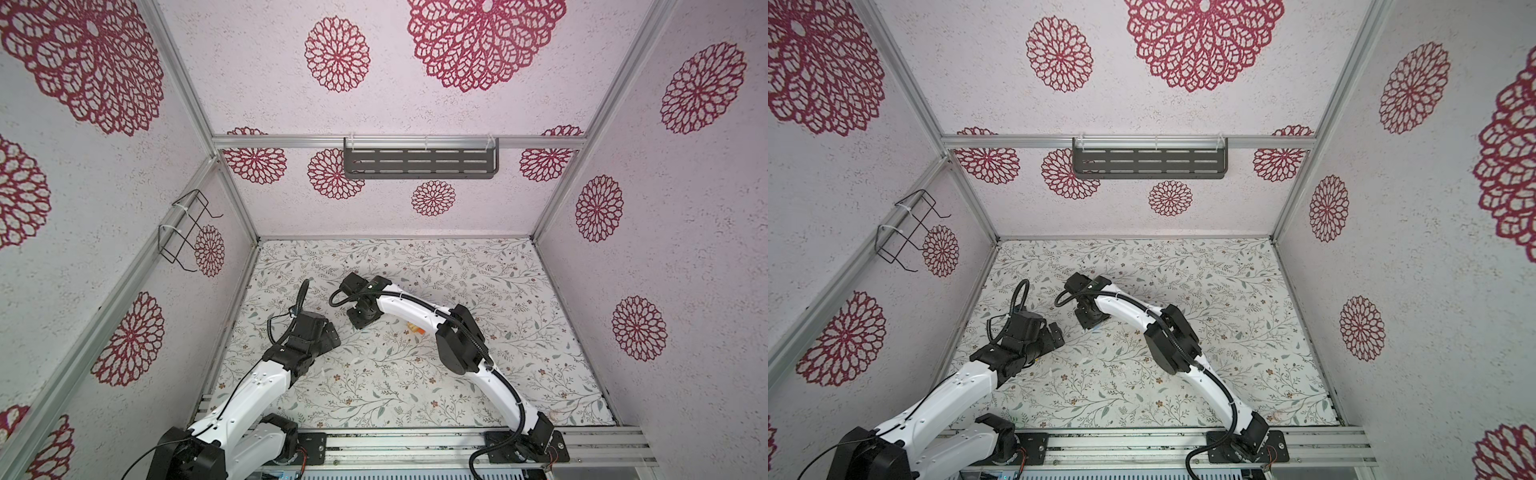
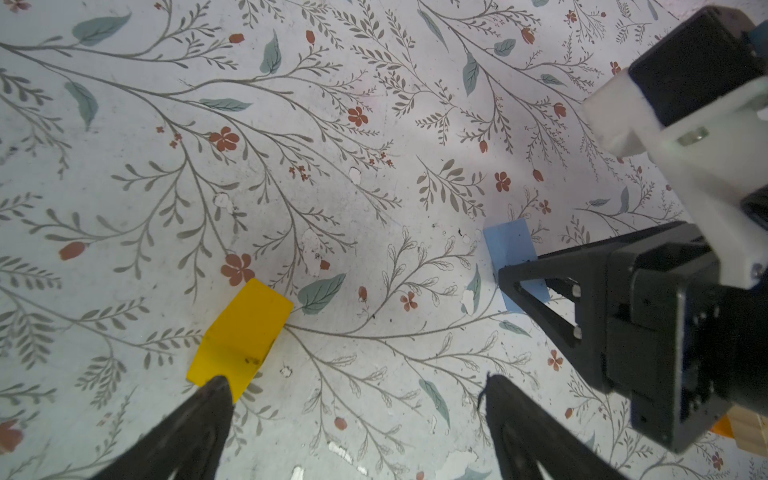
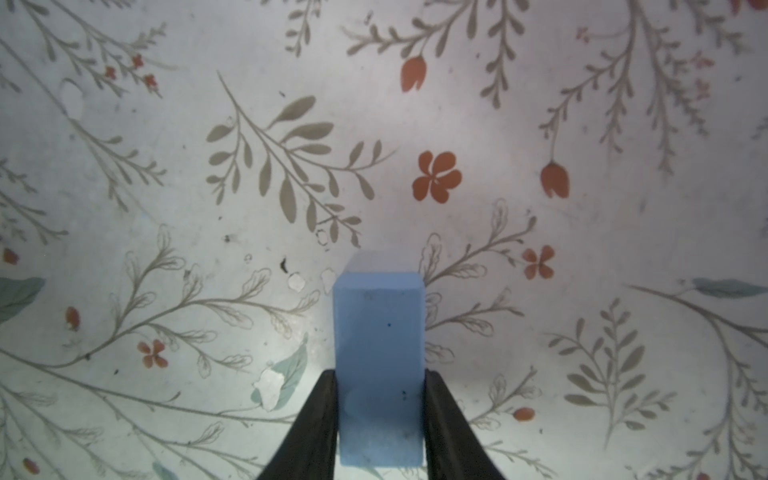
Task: Build the wood block tower
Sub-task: 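Close the right gripper on the light blue block, then lift the light blue block and carry it over the stack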
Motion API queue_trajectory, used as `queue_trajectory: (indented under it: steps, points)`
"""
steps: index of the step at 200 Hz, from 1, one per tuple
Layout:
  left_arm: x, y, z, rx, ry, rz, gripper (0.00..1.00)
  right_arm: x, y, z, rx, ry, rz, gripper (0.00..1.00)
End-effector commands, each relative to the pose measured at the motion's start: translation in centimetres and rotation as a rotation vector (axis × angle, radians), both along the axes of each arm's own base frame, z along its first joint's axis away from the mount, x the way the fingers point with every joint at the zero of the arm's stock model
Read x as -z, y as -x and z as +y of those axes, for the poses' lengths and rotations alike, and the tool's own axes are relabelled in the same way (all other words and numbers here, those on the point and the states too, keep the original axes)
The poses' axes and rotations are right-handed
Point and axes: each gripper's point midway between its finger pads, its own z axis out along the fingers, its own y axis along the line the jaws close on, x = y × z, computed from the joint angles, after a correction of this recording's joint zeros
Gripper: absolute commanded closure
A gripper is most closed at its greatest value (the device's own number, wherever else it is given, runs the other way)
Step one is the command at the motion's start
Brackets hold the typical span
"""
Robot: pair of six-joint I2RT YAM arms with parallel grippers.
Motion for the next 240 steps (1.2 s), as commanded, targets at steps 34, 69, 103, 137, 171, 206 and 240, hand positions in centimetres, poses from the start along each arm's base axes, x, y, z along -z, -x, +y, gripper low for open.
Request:
queue_trajectory:
  steps: [34, 69, 103, 137, 171, 206, 240]
  points:
    - [0.3, -0.2, 0.3, -0.020, 0.004, -0.004, 0.03, -4.1, -0.4, -0.1, 0.016, -0.020, -0.065, 0.73]
    - [-0.2, -0.4, 0.1, -0.008, 0.011, -0.007, 0.03, -6.8, -0.4, -1.0, 0.010, -0.018, -0.097, 0.73]
    - [-1.2, -0.7, -0.3, 0.009, 0.017, -0.016, 0.03, -11.0, -0.6, -2.0, 0.007, -0.051, -0.145, 0.73]
    - [-2.2, -1.3, -1.3, 0.028, 0.062, -0.025, 0.03, -15.1, -0.6, -4.2, -0.018, -0.063, -0.176, 0.73]
    - [-2.7, -2.1, -2.6, 0.055, 0.070, -0.026, 0.03, -17.3, 0.4, -7.1, -0.066, 0.004, -0.196, 0.73]
    - [-3.6, -3.1, -4.7, 0.095, 0.044, -0.031, 0.03, -18.2, 1.7, -10.0, -0.068, 0.017, -0.212, 0.73]
    - [-4.7, -4.1, -6.1, 0.119, 0.024, -0.038, 0.03, -18.2, 3.1, -12.6, -0.052, -0.025, -0.198, 0.73]
